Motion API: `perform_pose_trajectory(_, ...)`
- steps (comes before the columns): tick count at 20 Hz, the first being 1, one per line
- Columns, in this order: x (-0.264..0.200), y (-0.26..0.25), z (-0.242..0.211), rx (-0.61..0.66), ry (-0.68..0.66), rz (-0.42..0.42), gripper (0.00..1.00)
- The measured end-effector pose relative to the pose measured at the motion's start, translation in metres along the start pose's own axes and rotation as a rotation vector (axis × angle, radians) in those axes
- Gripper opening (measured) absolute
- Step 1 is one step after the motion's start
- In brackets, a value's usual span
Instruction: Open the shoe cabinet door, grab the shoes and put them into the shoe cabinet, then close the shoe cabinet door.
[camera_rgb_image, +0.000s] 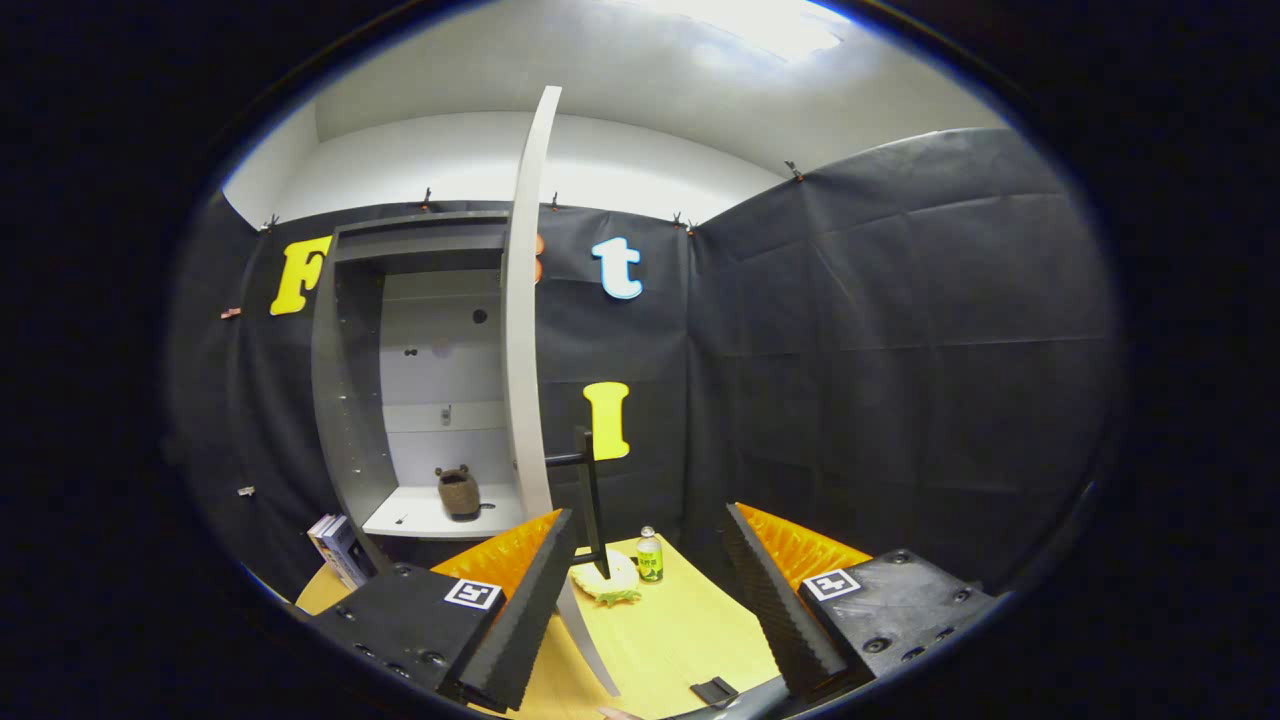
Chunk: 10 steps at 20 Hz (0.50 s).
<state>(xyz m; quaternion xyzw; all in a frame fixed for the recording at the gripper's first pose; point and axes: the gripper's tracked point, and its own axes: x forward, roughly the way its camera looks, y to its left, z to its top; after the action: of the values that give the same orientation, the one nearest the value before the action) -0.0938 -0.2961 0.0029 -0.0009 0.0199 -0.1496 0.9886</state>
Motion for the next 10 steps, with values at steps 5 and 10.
perform_pose_trajectory(5,0.033,0.006,-0.014,0.067,0.058,0.201,0.94)
perform_pose_trajectory(10,0.044,0.006,-0.031,0.123,0.117,0.304,0.94)
